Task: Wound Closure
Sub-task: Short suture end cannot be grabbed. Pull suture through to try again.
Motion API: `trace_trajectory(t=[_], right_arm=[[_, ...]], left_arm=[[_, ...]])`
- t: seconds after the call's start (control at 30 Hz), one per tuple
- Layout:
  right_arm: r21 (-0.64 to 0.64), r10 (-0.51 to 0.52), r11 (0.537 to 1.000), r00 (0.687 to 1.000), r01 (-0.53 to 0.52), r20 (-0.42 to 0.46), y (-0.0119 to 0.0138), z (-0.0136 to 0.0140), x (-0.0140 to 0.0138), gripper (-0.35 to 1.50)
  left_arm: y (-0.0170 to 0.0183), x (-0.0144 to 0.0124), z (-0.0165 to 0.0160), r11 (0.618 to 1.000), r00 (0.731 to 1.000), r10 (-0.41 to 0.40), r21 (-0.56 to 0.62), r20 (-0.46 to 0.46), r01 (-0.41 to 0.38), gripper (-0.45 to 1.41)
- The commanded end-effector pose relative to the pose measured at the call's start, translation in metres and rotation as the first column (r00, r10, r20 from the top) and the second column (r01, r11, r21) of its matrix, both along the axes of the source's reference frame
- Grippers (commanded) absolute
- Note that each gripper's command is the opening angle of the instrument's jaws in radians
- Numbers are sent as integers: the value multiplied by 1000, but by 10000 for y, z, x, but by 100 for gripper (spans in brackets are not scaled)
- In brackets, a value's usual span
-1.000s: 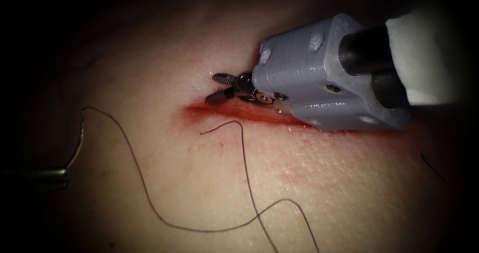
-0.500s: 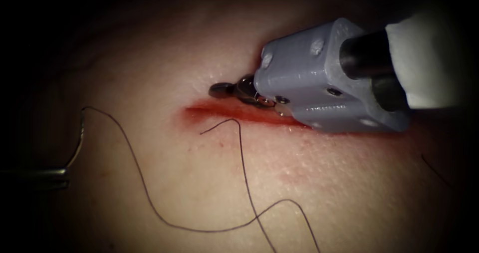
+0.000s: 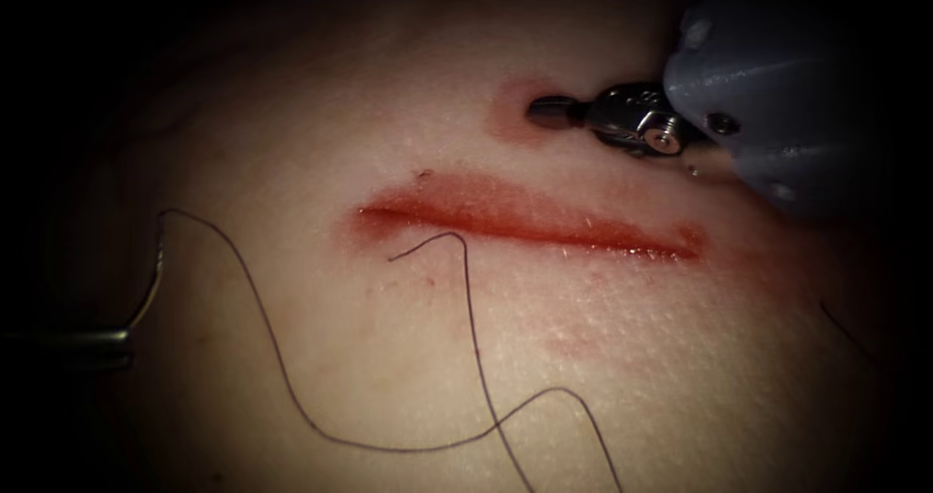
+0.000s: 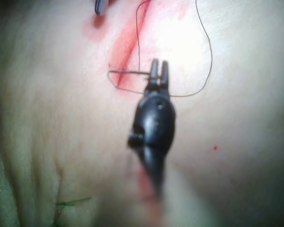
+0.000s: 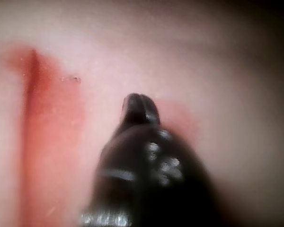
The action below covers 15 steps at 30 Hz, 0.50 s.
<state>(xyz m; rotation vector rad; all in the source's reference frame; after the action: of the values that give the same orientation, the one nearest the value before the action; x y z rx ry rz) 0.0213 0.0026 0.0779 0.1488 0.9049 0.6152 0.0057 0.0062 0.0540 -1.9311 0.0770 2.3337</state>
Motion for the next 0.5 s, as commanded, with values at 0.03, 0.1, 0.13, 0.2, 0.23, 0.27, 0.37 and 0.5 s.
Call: trace_trajectory(t=[0.03,0.1,0.13,0.2,0.23,0.27,0.37,0.5], right_arm=[[30,74,997,997,-72,-37,-20,6,12,120],[24,108,994,993,-107,-54,-27,3,17,135],[20,122,992,991,-121,-62,-31,0,20,136],[22,126,992,990,-124,-64,-38,-4,25,133],[22,128,992,990,-127,-66,-40,-5,29,133],[21,131,991,989,-130,-68,-41,-5,31,133],[18,140,990,988,-139,-72,-43,-6,36,141],[45,122,992,991,-119,-59,-50,-23,39,141]], left_arm=[[-5,-5,8,1000,1000,0,0,2,0,-35],[-8,-4,9,1000,1000,0,-2,2,0,-35],[-10,-4,10,1000,1000,0,-4,2,0,-35],[-17,-5,13,1000,1000,-3,1,3,3,-35],[-20,-6,16,1000,1000,-6,3,4,6,-35],[-23,-8,18,1000,1000,-9,5,4,9,-35],[-26,-17,33,1000,1000,-17,10,3,17,-35],[-29,-22,45,1000,1000,-24,17,5,24,-35]])
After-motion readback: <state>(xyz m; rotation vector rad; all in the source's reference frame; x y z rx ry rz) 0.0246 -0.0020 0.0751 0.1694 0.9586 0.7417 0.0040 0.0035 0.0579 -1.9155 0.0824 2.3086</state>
